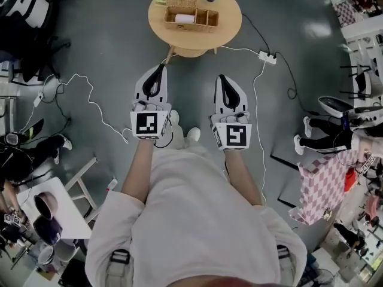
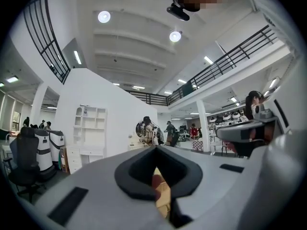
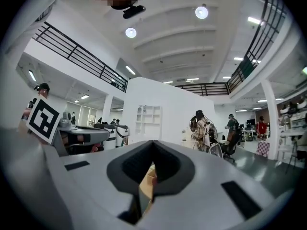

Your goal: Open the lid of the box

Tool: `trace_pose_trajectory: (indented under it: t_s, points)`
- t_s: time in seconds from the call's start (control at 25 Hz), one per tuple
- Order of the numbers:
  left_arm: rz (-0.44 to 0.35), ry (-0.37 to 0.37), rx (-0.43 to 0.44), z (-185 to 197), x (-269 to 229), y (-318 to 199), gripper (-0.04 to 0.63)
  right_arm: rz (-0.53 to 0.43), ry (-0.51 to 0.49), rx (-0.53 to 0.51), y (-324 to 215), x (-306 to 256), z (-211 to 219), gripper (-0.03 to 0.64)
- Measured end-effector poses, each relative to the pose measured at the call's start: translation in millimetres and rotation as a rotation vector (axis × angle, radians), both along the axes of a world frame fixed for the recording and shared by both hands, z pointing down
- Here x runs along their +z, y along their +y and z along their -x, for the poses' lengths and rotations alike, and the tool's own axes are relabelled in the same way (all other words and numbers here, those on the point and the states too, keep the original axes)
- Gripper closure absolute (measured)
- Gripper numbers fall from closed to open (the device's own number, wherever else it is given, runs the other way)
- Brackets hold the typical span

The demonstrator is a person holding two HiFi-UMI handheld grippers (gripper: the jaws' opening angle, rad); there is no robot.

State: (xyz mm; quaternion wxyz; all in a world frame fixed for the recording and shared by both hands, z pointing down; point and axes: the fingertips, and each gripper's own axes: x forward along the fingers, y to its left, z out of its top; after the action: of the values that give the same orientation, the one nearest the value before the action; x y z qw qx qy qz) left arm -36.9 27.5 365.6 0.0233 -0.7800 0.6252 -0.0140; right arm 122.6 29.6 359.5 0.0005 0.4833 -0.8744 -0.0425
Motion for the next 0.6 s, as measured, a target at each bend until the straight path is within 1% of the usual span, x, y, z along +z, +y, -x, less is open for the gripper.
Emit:
trace_pose_trajectory:
  t_s: [0.24,0.44,0.6]
  points:
    - [-0.021,-0.011,0.056,-12,-10,25,0.601,-0.025,0.013,0.039,24,-13,-1,0.624]
    - [-0.028,0.007,0.058,16,-24,27,0.601,-0.021,0.002,0.038,25,-20,28,0.623]
    - [-0.040,0.036,0.057,38,-34,28,0.602,-0.047,0.013,0.030,29,-34,56,0.623]
